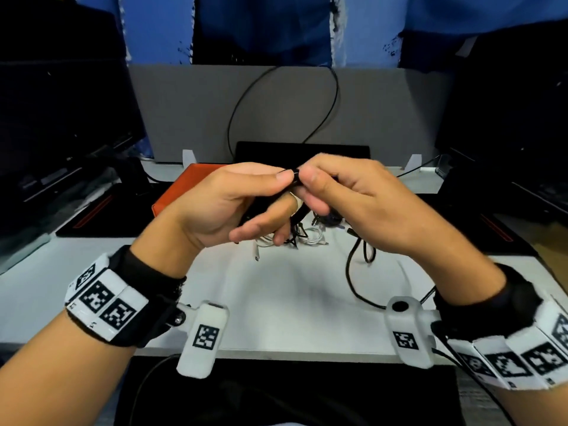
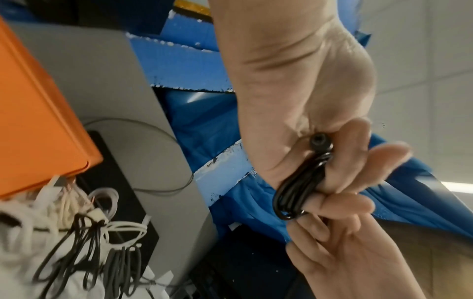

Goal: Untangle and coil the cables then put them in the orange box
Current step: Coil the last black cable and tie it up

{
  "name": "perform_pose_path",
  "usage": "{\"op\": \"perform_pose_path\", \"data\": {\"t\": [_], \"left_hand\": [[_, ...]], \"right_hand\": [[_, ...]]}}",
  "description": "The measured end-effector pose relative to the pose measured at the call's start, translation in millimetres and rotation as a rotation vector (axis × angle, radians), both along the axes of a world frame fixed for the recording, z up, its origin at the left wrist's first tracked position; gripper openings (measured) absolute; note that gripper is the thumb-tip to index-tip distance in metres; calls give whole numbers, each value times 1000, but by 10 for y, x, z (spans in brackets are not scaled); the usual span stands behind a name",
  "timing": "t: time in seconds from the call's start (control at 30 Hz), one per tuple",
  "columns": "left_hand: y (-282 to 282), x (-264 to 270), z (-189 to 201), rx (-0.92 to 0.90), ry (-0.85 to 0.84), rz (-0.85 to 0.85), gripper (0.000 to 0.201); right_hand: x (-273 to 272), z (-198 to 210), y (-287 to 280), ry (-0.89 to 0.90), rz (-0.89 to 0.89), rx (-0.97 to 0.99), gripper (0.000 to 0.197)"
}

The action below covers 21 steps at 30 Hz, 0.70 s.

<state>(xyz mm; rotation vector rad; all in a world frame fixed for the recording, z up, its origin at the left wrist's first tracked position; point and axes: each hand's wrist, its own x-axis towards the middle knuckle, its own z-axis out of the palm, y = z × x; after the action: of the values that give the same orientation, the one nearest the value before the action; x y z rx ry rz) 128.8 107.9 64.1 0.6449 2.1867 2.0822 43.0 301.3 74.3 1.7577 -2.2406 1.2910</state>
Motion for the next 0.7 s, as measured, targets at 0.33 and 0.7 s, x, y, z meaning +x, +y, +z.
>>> {"op": "perform_pose_path", "data": {"t": [0.33,0.7], "left_hand": [[232,70,-2,184,-112,-210,38],[484,75,7,284,-105,-91,38]], "right_hand": [[34,-116,-62,3,-11,-167,48],[15,-126,-93,-40,-109,-307,72]]}}
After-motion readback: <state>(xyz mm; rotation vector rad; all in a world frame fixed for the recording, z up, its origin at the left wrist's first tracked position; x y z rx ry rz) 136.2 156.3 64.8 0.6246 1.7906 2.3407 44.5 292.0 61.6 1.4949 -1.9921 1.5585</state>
